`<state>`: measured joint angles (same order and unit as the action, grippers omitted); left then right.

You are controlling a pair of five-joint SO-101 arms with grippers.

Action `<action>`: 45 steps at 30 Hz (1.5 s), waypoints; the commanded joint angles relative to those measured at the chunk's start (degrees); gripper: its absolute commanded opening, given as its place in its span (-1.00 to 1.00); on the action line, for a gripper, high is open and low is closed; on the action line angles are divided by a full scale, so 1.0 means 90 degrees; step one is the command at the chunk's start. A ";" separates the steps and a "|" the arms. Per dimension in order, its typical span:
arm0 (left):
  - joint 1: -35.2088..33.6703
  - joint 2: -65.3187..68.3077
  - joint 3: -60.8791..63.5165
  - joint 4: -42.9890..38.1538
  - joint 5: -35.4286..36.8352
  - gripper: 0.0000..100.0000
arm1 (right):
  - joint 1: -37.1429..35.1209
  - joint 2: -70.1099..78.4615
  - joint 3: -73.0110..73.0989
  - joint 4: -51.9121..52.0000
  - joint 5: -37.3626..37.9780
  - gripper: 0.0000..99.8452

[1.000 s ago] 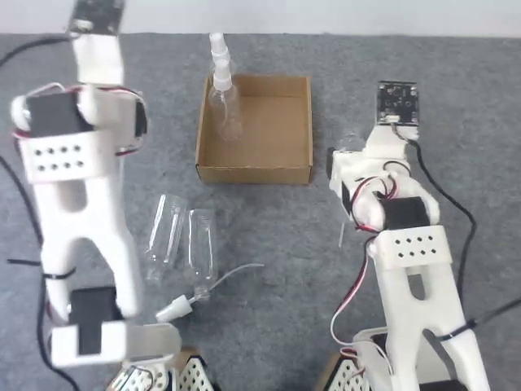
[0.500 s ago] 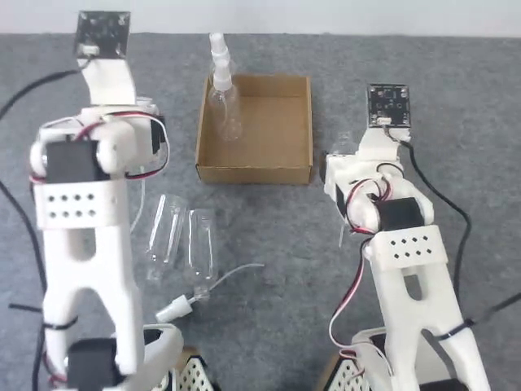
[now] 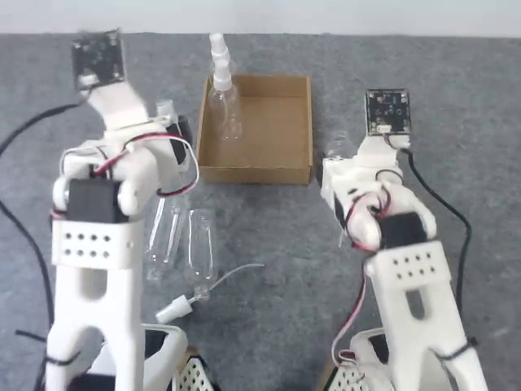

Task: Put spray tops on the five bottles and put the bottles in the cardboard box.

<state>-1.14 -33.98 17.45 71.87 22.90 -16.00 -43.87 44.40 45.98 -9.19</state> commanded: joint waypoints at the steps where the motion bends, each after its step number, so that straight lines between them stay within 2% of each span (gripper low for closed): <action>1: 0.0010 -0.0527 -0.0015 -0.0215 0.0205 -0.98 | -0.0327 -0.0786 0.0127 0.0122 0.0459 -0.96; 9: 0.0000 -0.0996 0.0171 -0.0225 0.0957 -0.98 | -0.0796 -0.1519 0.0547 0.0122 0.0694 -0.96; 17: -0.0049 -0.1788 0.0366 -0.0381 0.0967 -0.98 | -0.1314 -0.2134 0.0908 0.0112 0.0694 -0.95; 23: -0.0049 -0.2325 0.1128 -0.1250 0.0996 -0.98 | -0.1529 -0.2691 0.1631 -0.0689 0.0694 -0.96; 29: -0.0049 -0.3175 0.1685 -0.1709 0.1993 -0.98 | -0.1802 -0.3189 0.2491 -0.1695 0.0703 -0.96; 36: -0.0049 -0.3858 0.2183 -0.2266 0.2481 -0.98 | -0.1841 -0.3277 0.2667 -0.1919 0.0703 -0.95; 40: -0.0049 -0.4210 0.2554 -0.2696 0.2784 -0.98 | -0.2193 -0.3297 0.2774 -0.1929 0.0703 -0.95; 45: -0.0049 -0.4718 0.3160 -0.3243 0.2833 -0.98 | -0.2359 -0.3287 0.2813 -0.1929 0.0703 -0.95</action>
<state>-1.58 -73.54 44.88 46.55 47.52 -36.48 -72.18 70.59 30.33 -3.91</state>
